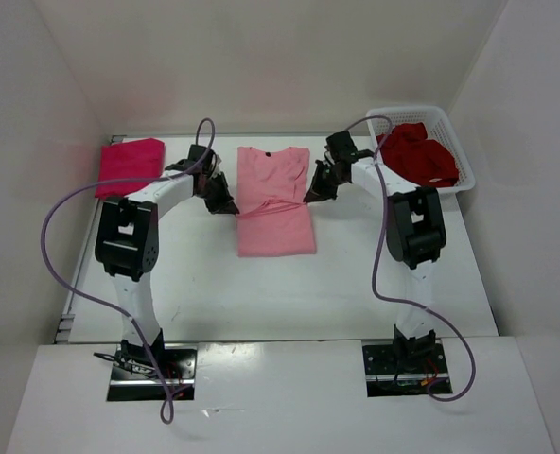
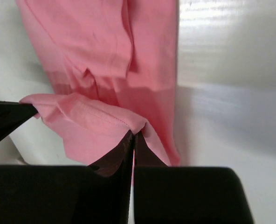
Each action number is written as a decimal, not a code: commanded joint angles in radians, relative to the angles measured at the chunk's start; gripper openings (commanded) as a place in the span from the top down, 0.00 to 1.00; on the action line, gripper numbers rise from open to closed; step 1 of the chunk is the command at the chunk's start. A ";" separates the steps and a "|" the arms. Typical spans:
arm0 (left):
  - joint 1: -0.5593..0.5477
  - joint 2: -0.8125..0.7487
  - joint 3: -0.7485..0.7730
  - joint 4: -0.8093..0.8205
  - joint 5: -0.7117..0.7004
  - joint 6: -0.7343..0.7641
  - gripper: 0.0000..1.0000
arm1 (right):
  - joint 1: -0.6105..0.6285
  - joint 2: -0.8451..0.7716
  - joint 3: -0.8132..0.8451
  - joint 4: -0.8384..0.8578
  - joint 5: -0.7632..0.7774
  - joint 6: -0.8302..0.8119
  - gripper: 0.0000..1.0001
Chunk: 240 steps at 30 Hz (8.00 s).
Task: Fold and stack the t-shirts
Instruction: Fold the folded rectangular tshirt in 1/3 of the way, then grab one side of the 2/3 rectangular tshirt with both arms, then fold the long partially folded tshirt into a neat square, then smooth out wrinkles on the folded tshirt, then put the neatly folded tshirt into the corner of the board with the left arm
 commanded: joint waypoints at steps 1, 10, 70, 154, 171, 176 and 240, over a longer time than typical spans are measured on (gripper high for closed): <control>0.020 0.058 0.048 0.024 -0.035 0.024 0.98 | -0.015 0.085 0.101 -0.001 0.038 -0.036 1.00; 0.029 -0.047 0.040 0.132 0.020 -0.030 0.69 | -0.015 0.043 0.152 -0.001 0.063 -0.035 0.73; -0.109 -0.423 -0.808 0.297 0.065 -0.151 0.70 | 0.124 -0.367 -0.760 0.208 -0.034 0.140 0.83; -0.064 -0.426 -0.637 0.353 0.076 -0.223 0.50 | 0.154 -0.131 -0.391 0.173 -0.061 0.056 1.00; 0.035 -0.091 -0.340 0.432 0.053 -0.172 0.50 | 0.135 0.217 0.114 0.151 -0.138 0.079 1.00; 0.100 -0.091 -0.386 0.466 0.053 -0.162 0.48 | 0.123 0.280 0.167 0.151 -0.126 0.088 1.00; 0.654 -0.336 -0.295 0.595 -0.067 -0.324 0.00 | -0.096 -0.631 -0.696 0.219 -0.316 0.083 0.43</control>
